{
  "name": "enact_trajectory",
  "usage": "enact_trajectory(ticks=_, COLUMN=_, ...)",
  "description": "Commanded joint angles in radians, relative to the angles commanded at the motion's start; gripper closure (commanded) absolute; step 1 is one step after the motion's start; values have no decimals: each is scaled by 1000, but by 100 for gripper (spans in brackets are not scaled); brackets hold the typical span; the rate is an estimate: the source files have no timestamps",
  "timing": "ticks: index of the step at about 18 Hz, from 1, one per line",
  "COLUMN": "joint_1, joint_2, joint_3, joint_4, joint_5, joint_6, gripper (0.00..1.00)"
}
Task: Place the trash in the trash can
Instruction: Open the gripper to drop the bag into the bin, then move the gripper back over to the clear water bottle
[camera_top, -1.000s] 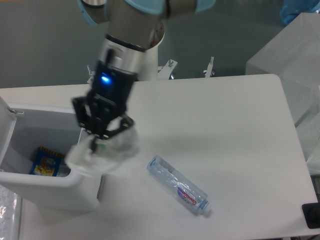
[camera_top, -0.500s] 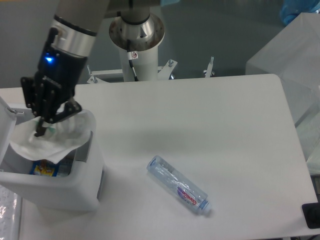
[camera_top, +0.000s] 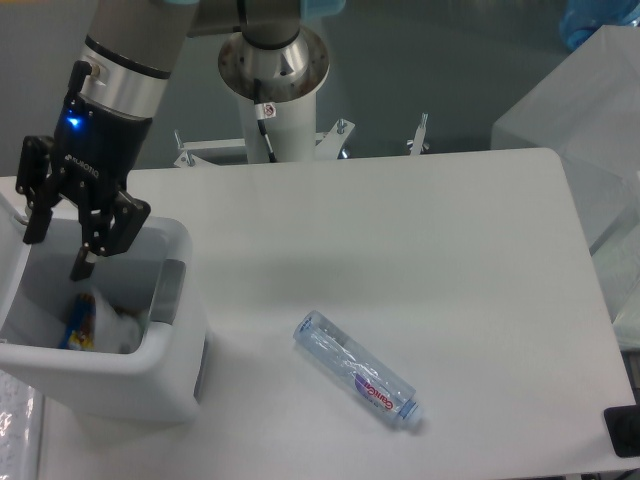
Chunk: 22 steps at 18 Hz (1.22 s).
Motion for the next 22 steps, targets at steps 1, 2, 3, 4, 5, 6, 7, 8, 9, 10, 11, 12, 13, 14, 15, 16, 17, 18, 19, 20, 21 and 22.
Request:
enact_trajectory(ticks=1, joint_1=23, joint_2=-5, joint_3=2, joint_4=2, joint_5=0, joint_6=-2, gripper=0)
enact_trajectory(ticks=2, joint_1=50, joint_2=-8, joint_3=3, joint_4=2, joint_5=0, joint_6=-3, gripper=0)
enact_trajectory(ticks=3, joint_1=74, joint_2=-17, joint_3=3, joint_4=2, joint_5=-2, joint_6=-2, gripper=0)
enact_trajectory(ticks=4, joint_1=104, joint_2=-24, joint_3=5, joint_4=2, joint_5=-3, joint_6=-2, gripper=0)
enact_trajectory(ticks=5, joint_1=133, joint_2=-32, joint_3=6, joint_4=0, joint_5=-6, joint_6=-2, gripper=0)
enact_trajectory(ticks=6, joint_1=158, joint_2=-49, joint_3=12, joint_4=-2, joint_5=-8, joint_6=-2, gripper=0)
enact_trajectory(ticks=7, joint_1=185, joint_2=-67, joint_3=21, joint_4=-5, joint_5=-8, joint_6=-3, gripper=0)
enact_trajectory(ticks=8, joint_1=215, joint_2=-86, joint_3=31, joint_4=-6, joint_5=-8, joint_6=-6, gripper=0)
enact_trajectory(ticks=9, joint_1=239, joint_2=-110, joint_3=38, joint_4=-6, joint_5=-8, joint_6=-8, gripper=0)
enact_trajectory(ticks=10, joint_1=255, joint_2=-132, joint_3=47, joint_4=-6, joint_5=0, joint_6=-12, gripper=0)
enact_trajectory(ticks=11, joint_1=275, joint_2=-155, joint_3=63, joint_4=-8, joint_5=3, joint_6=-15, gripper=0)
enact_trajectory(ticks=12, joint_1=294, joint_2=-178, joint_3=78, joint_4=-9, joint_5=3, joint_6=-20, gripper=0)
enact_trajectory(ticks=13, joint_1=314, joint_2=-199, joint_3=92, joint_4=-9, joint_5=5, joint_6=-31, gripper=0)
enact_trajectory(ticks=14, joint_1=330, joint_2=-224, joint_3=104, joint_4=-14, joint_5=9, joint_6=-46, gripper=0)
enact_trajectory(ticks=15, joint_1=342, joint_2=-245, joint_3=112, joint_4=-27, joint_5=14, joint_6=-55, gripper=0)
enact_trajectory(ticks=16, joint_1=347, joint_2=-267, joint_3=124, joint_4=-44, joint_5=37, joint_6=-57, gripper=0)
enact_trajectory(ticks=17, joint_1=351, joint_2=-284, joint_3=138, joint_4=-69, joint_5=72, joint_6=-61, gripper=0)
enact_trajectory(ticks=18, joint_1=351, joint_2=-301, joint_3=155, joint_4=-101, joint_5=104, joint_6=-66, gripper=0)
enact_trajectory(ticks=19, joint_1=353, joint_2=-320, joint_3=170, joint_4=-133, joint_5=130, joint_6=-78, gripper=0)
enact_trajectory(ticks=20, joint_1=351, joint_2=-342, joint_3=192, joint_4=-167, joint_5=152, joint_6=-104, gripper=0)
enact_trajectory(ticks=21, joint_1=351, joint_2=-363, joint_3=216, joint_4=-199, joint_5=173, joint_6=-129, gripper=0)
enact_trajectory(ticks=22, joint_1=351, joint_2=-388, joint_3=242, joint_4=-234, joint_5=198, joint_6=-159, gripper=0)
